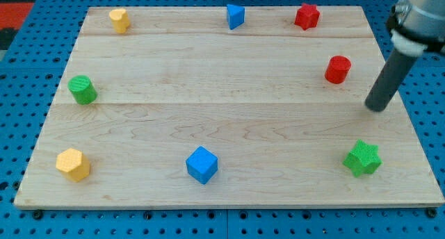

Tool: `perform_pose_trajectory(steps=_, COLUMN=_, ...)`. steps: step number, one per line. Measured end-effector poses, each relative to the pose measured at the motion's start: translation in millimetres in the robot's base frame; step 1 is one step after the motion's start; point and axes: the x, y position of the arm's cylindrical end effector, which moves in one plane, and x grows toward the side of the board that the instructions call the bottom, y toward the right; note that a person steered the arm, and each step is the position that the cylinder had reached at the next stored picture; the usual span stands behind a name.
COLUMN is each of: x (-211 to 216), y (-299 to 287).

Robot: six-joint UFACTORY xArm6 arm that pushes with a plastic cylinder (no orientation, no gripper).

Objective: Slide the red star right a bit

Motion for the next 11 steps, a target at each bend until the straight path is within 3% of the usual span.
perform_pose_trajectory(steps=1, x=-59.0, y=41.6)
perform_pose_trajectory(steps=2, x=-104.4, y=32.4)
perform_pose_trajectory(steps=5, x=-155.2, y=-127.8)
perform_pose_trajectory(steps=7, x=-205.5, y=-191.1)
perform_pose_trajectory(steps=9, x=-214.6, y=-91.4)
perform_pose_trajectory(steps=10, x=-214.6, y=-81.1)
perform_pose_trajectory(steps=11, x=-182.0, y=-77.8)
